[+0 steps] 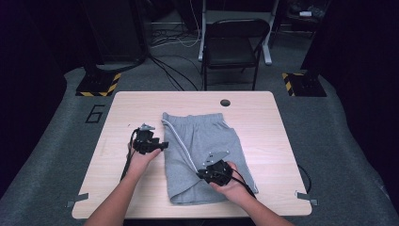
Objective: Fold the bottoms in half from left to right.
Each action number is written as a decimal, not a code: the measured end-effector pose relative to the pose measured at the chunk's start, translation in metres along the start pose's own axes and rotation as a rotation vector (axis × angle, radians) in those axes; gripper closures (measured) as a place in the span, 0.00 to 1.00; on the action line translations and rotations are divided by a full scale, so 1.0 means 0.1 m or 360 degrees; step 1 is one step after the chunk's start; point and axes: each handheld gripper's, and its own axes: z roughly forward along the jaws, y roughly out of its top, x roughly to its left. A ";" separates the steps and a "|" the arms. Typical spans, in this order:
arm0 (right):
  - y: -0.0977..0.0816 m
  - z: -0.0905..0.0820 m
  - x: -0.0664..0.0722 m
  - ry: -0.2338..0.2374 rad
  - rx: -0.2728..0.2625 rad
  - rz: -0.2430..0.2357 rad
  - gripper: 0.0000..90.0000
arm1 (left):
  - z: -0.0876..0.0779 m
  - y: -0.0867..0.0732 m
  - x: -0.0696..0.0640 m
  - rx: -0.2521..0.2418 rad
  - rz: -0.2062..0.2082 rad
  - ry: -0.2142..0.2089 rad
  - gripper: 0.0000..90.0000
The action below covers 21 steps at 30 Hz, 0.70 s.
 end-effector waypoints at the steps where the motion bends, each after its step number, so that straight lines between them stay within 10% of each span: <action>1: 0.00 -0.03 0.03 0.0009 0.0006 0.0003 0.92 | -0.02 0.05 0.01 0.0014 0.0015 0.0002 0.50; 11: -0.12 -0.17 0.26 0.0057 0.0022 -0.0032 0.92 | 0.04 0.38 0.02 -0.0001 0.0067 0.0043 0.48; 21: -0.24 -0.07 0.26 0.0041 0.0036 0.0040 0.90 | 0.29 0.55 -0.03 -0.0035 -0.0059 0.0050 0.44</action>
